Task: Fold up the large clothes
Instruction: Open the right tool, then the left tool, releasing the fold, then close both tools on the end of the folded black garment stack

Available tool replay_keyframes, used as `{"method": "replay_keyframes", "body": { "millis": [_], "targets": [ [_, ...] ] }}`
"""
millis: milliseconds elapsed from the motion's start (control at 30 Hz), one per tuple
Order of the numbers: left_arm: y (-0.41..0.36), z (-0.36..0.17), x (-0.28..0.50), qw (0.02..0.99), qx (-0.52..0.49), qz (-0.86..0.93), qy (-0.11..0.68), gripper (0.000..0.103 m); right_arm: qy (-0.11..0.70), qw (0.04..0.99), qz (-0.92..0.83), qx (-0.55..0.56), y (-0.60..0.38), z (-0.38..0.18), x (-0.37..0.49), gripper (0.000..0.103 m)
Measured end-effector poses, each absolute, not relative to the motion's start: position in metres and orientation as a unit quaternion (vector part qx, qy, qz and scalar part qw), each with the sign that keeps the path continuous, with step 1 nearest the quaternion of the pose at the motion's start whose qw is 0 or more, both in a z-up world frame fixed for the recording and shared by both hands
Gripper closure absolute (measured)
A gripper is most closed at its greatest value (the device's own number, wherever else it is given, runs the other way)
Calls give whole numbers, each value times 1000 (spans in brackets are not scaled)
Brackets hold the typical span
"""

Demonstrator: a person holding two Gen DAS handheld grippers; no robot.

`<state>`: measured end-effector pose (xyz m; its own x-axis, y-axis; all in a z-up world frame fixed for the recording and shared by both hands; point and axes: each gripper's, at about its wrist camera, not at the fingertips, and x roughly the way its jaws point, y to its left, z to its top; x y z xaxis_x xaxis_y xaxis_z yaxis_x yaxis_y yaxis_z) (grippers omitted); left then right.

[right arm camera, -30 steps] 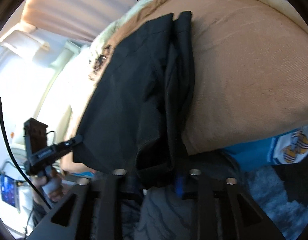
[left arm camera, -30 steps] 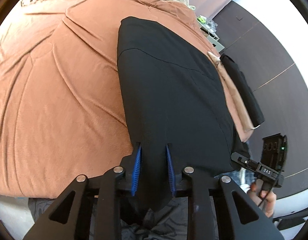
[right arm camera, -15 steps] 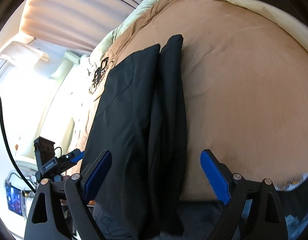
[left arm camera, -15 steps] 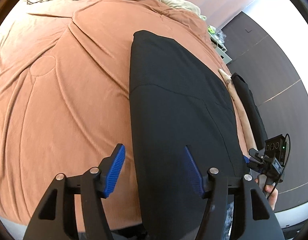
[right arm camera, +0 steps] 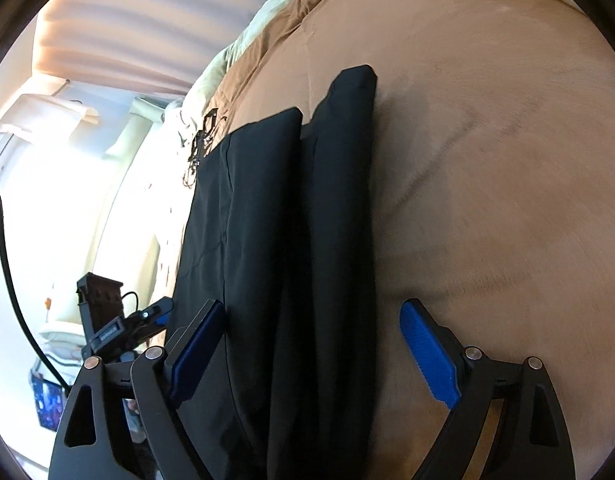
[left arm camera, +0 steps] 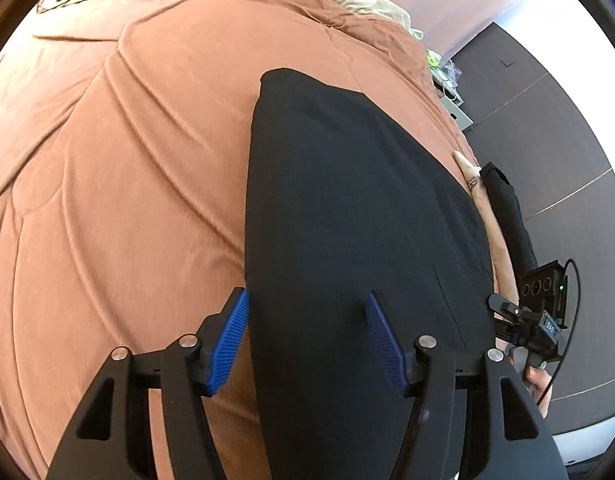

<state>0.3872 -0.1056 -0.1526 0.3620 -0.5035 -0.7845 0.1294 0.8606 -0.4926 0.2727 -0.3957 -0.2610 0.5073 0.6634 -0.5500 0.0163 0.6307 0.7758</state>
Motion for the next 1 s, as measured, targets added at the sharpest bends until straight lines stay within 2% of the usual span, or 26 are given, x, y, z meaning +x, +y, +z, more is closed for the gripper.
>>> {"method": "replay_keyframes", "body": {
  "millis": [133,367,433,533,600,800,1000],
  "targets": [
    [-106,-158,403,804,-176,-190,535,42,454,775,214,383,-402,-265,279,32],
    [-103,-171,425,793,-193,-185,548,42,464,772,218,376,-404,-270,296,39],
    [-101,-175,429,786,-208,-183,553,42,466,769,225,376,-403,-268,293,61],
    [-101,-173,427,789,-207,-178,550,43,454,777,232,369,-401,-260,286,76],
    [-106,-168,422,796,-196,-179,544,54,439,788,238,359,-396,-255,284,81],
    [-104,-150,413,805,-202,-184,527,78,414,812,245,331,-380,-231,272,85],
    [-93,-121,392,816,-212,-192,502,84,393,830,250,308,-361,-194,253,85]
  ]
}}
